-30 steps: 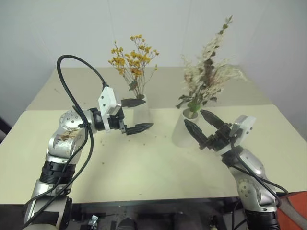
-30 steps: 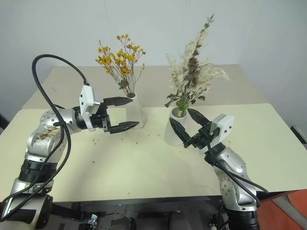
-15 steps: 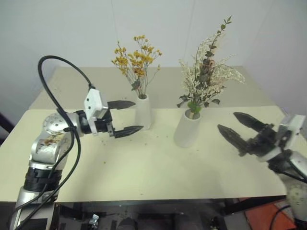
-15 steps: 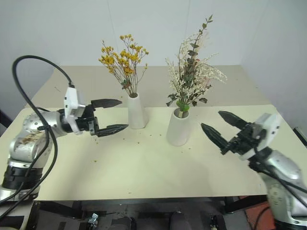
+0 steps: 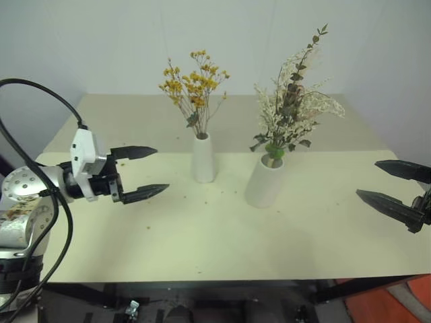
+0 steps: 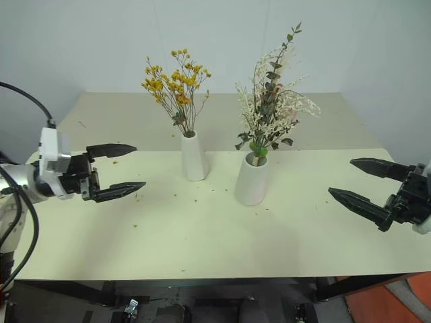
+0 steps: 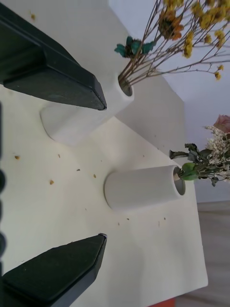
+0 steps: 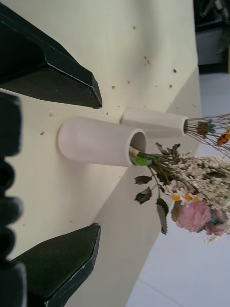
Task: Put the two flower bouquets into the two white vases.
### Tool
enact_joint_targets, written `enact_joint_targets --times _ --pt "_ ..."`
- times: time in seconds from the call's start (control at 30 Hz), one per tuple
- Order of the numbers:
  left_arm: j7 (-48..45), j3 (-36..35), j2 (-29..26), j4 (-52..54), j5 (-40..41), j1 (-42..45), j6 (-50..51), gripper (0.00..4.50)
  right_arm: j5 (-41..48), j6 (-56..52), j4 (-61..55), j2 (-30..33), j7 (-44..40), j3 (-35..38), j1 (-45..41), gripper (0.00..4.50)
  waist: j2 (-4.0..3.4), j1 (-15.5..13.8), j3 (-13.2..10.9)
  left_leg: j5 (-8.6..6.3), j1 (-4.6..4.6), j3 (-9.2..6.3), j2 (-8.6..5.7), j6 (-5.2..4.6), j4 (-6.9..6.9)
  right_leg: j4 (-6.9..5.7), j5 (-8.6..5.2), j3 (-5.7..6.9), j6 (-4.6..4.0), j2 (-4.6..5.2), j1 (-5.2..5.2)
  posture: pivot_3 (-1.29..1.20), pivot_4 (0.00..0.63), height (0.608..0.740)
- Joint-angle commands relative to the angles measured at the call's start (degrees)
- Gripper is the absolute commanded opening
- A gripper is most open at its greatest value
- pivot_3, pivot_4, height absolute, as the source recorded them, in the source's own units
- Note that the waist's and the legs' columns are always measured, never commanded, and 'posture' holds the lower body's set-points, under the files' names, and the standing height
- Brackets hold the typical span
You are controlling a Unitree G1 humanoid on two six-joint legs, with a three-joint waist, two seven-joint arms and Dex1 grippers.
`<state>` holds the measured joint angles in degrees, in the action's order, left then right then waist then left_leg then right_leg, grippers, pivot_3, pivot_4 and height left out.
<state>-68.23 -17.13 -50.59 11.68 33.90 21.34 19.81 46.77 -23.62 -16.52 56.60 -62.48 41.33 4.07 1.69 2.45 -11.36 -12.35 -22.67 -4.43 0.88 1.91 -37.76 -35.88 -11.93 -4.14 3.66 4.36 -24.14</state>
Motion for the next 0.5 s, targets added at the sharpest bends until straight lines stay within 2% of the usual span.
enact_joint_targets --times 0.03,0.5 --pt "0.70 -3.00 -1.46 2.68 1.08 -1.27 -0.41 4.50 -1.41 1.12 0.62 1.14 -0.71 1.39 -1.10 4.49 0.00 0.05 0.00 0.00 0.00 0.01 0.00 0.00 0.00 0.00 0.00 0.00 0.00 0.00 0.00 0.00 0.150 0.740" --pt "3.32 -4.23 -3.03 2.55 1.02 -1.61 0.72 4.50 -2.50 -3.77 -5.20 0.85 3.67 0.23 -2.05 4.49 0.00 0.03 0.00 0.00 0.02 0.02 0.00 0.00 0.00 -0.04 0.00 -0.01 0.00 0.00 0.00 0.00 0.150 0.740"
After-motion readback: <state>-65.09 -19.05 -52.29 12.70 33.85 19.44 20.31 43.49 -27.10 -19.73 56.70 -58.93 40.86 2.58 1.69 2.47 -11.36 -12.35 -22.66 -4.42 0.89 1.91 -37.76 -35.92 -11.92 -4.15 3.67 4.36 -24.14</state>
